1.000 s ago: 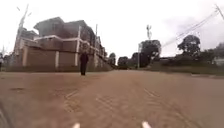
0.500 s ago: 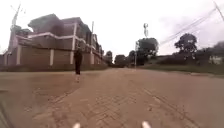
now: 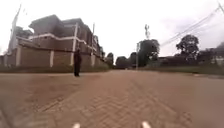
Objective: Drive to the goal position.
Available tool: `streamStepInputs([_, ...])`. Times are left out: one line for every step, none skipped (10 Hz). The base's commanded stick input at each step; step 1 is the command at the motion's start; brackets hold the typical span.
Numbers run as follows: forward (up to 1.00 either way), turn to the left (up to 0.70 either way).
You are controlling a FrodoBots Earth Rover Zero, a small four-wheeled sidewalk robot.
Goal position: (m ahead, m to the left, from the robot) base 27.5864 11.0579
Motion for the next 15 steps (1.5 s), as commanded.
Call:
streamStepInputs([0.70, 0.06])
streamStepInputs([0.70, 0.04])
streamStepInputs([0.70, 0.09])
streamStepInputs([0.70, 0.03])
streamStepInputs([0.70, 0.08])
streamStepInputs([0.70, 0.01])
streamStepInputs([0.70, 0.02])
streamStepInputs([0.70, 0.00])
streamStepInputs([0.70, 0.03])
streamStepInputs([0.70, 0.09])
streamStepInputs([0.70, 0.00])
streamStepInputs([0.70, 0.00])
streamStepInputs([0.70, 0.00])
streamStepInputs([0.70, 0.00])
streamStepInputs([0.70, 0.00])
